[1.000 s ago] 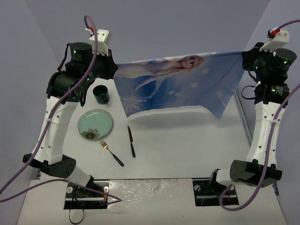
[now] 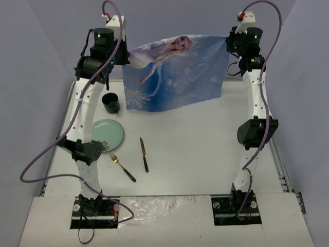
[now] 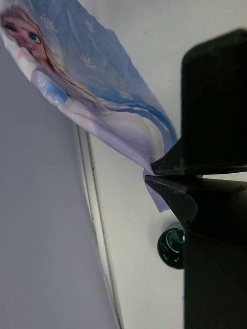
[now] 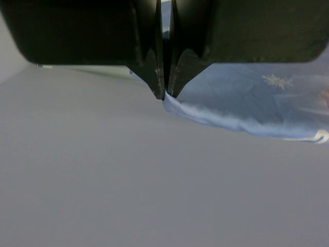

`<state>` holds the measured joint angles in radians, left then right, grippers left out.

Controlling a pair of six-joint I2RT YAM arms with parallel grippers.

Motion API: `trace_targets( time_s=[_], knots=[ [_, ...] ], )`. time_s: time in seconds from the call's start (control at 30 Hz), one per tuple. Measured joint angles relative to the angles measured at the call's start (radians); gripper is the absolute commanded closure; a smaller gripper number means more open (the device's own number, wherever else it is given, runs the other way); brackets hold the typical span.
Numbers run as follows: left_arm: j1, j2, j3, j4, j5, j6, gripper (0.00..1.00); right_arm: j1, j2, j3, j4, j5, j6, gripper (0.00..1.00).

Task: Set the dinner table for one person

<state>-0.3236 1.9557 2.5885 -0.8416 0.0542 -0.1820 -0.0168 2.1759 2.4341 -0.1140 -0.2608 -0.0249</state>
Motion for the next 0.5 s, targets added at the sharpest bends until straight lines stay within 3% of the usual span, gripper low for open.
trace_targets(
  time_s=[0.17, 0.23, 0.37, 0.5],
  knots=[
    [0.003, -0.199, -0.241, 0.121, 0.03, 0.017, 1.0, -0.049, -0.174, -0.27, 0.244, -0.031, 0.053, 1.0],
    [-0.017, -0.316, -0.405, 0.214, 0.056, 0.021, 1.0, -0.079, -0.241, -0.373, 0.343, -0.045, 0.056, 1.0],
    [-0.138, -0.524, -0.745, 0.364, 0.072, 0.032, 1.0, -0.127, -0.359, -0.587, 0.479, -0.07, 0.009, 1.0],
    [-0.274, -0.554, -0.94, 0.438, 0.078, 0.033, 1.0, -0.149, -0.404, -0.816, 0.548, -0.06, -0.062, 1.0]
  ],
)
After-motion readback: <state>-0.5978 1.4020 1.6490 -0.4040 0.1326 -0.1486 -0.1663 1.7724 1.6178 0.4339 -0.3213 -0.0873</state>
